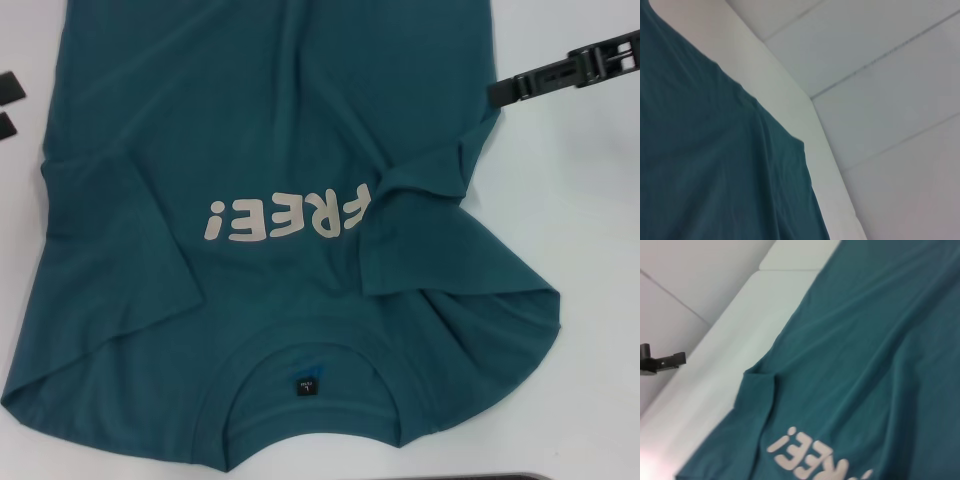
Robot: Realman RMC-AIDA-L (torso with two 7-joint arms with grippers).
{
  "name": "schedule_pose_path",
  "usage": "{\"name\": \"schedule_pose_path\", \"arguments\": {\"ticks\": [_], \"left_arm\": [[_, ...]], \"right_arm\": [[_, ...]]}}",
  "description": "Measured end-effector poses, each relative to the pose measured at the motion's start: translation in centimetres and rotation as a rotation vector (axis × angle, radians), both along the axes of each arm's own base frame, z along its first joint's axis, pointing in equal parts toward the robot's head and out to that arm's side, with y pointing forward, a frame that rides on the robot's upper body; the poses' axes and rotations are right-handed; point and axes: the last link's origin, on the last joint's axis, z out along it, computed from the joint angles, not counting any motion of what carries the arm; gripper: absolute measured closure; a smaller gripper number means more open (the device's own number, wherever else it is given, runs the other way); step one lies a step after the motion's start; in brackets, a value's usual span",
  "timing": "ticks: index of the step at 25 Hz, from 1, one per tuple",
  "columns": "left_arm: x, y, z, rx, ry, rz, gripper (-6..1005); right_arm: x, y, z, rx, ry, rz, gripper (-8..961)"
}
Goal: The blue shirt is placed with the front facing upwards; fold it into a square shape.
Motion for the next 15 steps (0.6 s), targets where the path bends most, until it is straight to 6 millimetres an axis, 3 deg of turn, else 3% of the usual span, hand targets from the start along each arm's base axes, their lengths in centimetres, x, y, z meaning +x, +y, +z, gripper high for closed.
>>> {"name": "schedule_pose_path", "arguments": {"ticks": [3, 7, 12, 15], "left_arm": [[0.3, -0.2, -0.3, -0.031, -0.005, -0.011, 95], [0.1, -0.4, -0.3, -0.031, -0.015, -0.004, 95], [0.0, -0.5, -0.2, -0.026, -0.020, 0.003, 95], [0.0, -0.4, -0.3, -0.024, -0.019, 0.005, 95]], "right_arm": [[-0.2, 0.1, 0.9, 0.010, -0.075, 0.067, 144], [-0.3, 0.3, 0.3, -0.039, -0.188, 0.096, 146], [0.1, 0.9, -2.2, -0.126, -0.326, -0.097, 147], [-0.1, 1.1, -3.2, -0.120, -0.300, -0.188, 147]]}}
